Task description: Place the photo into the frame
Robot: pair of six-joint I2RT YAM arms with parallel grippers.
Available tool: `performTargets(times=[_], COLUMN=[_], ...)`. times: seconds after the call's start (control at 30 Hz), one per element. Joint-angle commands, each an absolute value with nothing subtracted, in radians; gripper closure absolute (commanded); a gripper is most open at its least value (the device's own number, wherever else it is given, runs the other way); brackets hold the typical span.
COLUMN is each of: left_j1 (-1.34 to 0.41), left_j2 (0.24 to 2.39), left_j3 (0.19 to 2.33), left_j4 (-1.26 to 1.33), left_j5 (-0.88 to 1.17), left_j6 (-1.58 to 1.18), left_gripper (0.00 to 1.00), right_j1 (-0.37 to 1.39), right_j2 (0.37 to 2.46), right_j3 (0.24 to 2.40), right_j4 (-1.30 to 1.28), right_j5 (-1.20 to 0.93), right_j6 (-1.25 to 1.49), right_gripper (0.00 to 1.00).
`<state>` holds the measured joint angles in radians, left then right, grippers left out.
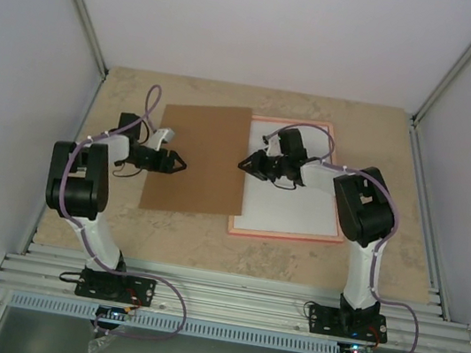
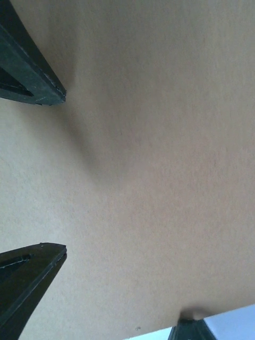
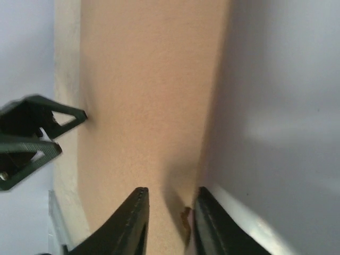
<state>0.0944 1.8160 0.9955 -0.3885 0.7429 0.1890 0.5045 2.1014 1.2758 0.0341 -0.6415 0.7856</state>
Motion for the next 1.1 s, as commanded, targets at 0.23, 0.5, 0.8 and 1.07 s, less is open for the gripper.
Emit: performTargets(times=[0.23, 0.5, 0.8, 1.07], left_j1=[0.186, 0.303, 0.332, 0.345], left_j2=[1.527, 1.327, 1.235, 1.277], left_j3=[0.958, 1.133, 1.278, 1.373], left_j4=[-0.429, -0.509, -0.500, -0.454], left_j5=[0.836, 0.749, 0.642, 0.759], left_j6=[0.193, 0.103, -0.112, -0.291], left_gripper=[0.10, 0.01, 0.00, 0.01], right_j1=[0.487, 0.479, 0.476, 0.487], right_j2=[1.964, 1.850, 1.690, 1.520], right_j3=[1.431, 1.615, 1.769, 1.642], right_j4=[0.108, -0.080, -0.230, -0.152], right_j5=[-0.774, -0.711, -0.492, -0.137], right_j6=[0.749, 0.465, -0.053, -0.599], right_gripper=[0.99, 1.00, 1.00, 0.99])
